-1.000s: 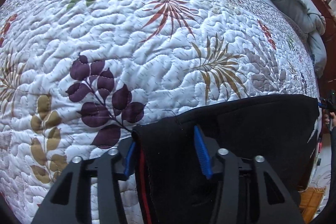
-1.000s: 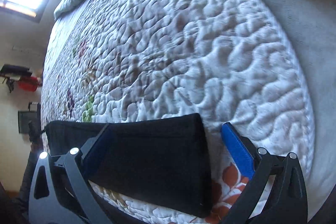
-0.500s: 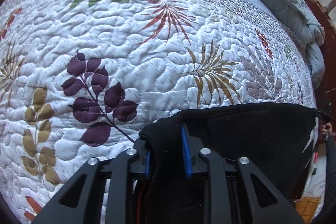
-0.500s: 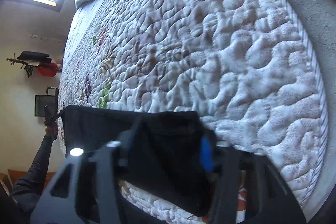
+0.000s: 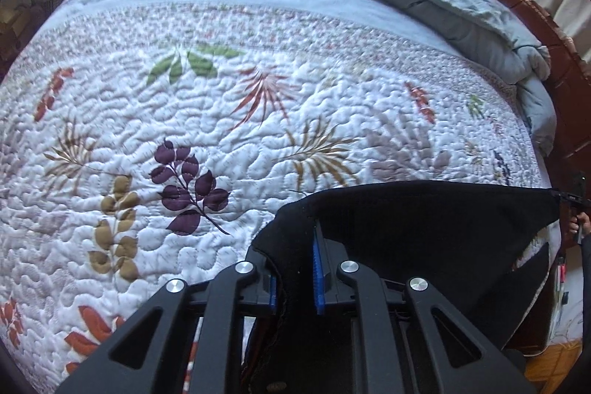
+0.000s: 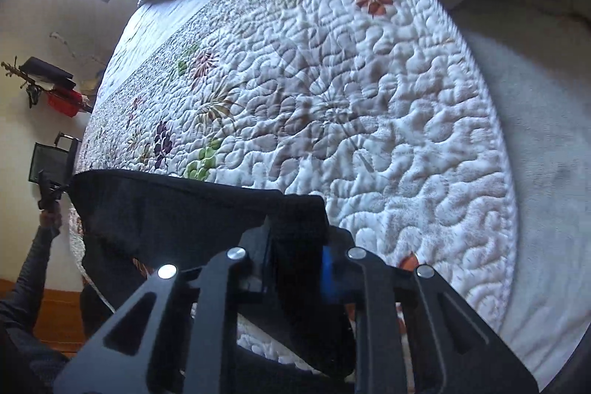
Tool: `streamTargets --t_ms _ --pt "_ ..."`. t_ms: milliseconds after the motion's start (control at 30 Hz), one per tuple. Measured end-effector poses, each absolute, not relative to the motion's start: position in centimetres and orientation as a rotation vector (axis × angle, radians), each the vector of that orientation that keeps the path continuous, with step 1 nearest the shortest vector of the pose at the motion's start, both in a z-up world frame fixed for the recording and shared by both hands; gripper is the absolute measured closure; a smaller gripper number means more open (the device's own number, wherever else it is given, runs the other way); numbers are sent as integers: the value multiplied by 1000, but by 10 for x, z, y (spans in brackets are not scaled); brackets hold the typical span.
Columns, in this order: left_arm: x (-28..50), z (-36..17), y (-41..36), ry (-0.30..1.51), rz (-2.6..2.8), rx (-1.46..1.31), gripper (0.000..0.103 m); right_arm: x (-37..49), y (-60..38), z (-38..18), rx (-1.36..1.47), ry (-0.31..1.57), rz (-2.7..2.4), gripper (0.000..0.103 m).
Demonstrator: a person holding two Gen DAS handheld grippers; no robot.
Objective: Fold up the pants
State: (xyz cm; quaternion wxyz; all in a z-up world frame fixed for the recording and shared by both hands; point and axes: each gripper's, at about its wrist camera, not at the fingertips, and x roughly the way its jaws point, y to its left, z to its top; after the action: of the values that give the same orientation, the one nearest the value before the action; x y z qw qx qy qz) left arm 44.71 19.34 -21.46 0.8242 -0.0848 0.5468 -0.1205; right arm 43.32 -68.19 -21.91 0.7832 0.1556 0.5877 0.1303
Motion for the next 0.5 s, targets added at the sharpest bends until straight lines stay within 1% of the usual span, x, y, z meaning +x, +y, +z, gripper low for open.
streamTargets --t_ms 133,267,500 --pt "418 -180 187 1091 -287 -161 89 408 -686 -203 293 1224 223 84" --pt "392 -157 184 1043 -302 -157 89 383 -686 -193 248 1158 173 84" --pt "342 -141 182 1011 -319 -163 89 327 -657 -185 19 1033 79 84"
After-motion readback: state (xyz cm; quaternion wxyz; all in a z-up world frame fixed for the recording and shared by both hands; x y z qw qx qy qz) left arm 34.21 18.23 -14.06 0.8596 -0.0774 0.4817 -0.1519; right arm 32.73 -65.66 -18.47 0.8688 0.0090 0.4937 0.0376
